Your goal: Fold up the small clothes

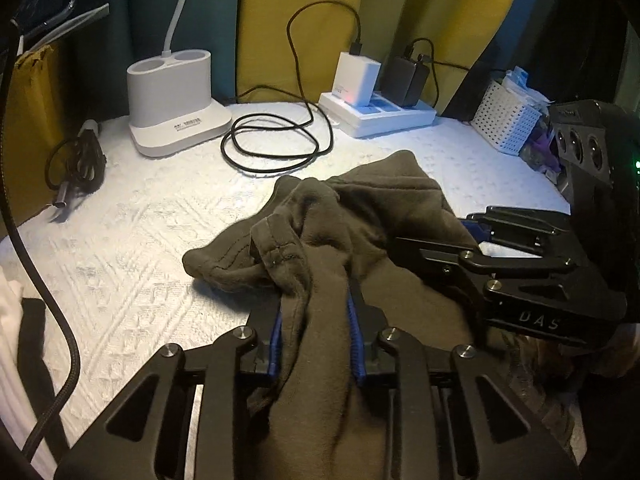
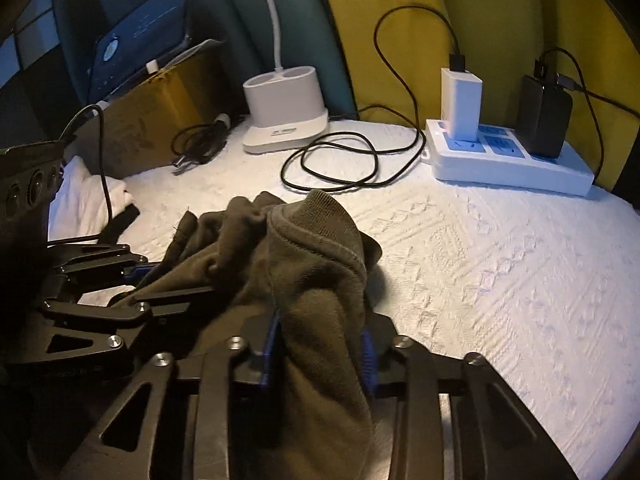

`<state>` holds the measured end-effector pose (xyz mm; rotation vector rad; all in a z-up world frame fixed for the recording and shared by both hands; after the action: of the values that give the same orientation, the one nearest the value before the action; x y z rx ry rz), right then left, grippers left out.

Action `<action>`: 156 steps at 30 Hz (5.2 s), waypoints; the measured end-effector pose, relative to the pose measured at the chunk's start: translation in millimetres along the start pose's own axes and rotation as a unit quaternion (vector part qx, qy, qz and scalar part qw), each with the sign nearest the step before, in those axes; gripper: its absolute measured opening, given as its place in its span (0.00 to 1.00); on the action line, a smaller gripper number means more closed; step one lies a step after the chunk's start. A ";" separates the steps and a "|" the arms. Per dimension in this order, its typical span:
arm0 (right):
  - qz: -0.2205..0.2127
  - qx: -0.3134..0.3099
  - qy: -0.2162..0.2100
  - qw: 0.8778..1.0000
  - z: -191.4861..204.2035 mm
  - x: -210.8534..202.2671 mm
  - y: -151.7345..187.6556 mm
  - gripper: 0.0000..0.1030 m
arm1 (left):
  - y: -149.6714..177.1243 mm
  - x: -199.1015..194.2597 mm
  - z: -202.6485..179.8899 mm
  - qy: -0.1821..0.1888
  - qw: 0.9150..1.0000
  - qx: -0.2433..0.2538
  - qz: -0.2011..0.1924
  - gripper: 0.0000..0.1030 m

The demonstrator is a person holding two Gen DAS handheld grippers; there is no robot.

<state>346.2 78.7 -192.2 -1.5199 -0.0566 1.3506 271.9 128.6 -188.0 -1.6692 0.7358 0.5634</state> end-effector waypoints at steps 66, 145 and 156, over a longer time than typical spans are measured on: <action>-0.284 -0.198 -0.048 0.937 256.0 -326.6 -24.9 0.24 | 10.5 -360.7 -52.1 -0.096 0.945 0.113 -0.292 0.24; -0.002 0.033 0.022 0.999 46.6 26.9 -9.4 0.66 | 24.3 -71.0 126.5 -0.109 0.993 -0.035 0.008 0.30; -0.008 -0.004 0.137 0.990 14.8 15.6 -6.7 0.66 | 20.9 -104.8 128.0 -0.125 0.991 -0.044 -0.009 0.31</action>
<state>344.6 101.0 -195.5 -1.6952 0.0984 1.1182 187.4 268.6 -155.6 -1.6468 0.5199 0.7854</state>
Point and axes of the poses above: each gripper's, at about its wrist camera, not at the fingertips, and x roughly the way its jaws point, z to its left, y to its underside, the point moved 9 cm from there along x, roughly the way its jaws point, and after that the axes turned 5 degrees about -z, right-handed, at the moved point
